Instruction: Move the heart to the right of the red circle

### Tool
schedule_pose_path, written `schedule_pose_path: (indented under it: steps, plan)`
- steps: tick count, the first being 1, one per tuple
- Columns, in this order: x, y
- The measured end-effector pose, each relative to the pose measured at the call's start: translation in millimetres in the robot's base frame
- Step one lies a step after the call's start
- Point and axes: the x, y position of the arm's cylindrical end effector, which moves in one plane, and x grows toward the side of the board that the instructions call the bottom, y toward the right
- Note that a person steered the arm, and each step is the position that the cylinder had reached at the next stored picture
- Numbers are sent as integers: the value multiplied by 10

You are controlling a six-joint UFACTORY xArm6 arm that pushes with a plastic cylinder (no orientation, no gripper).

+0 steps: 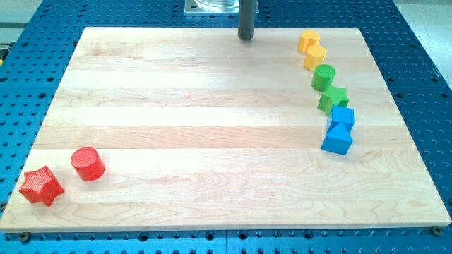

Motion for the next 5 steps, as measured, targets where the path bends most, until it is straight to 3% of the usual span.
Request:
schedule_pose_path:
  steps: [2,3,5]
  plan:
    - [55,1278]
    - [187,1347]
    - [414,779]
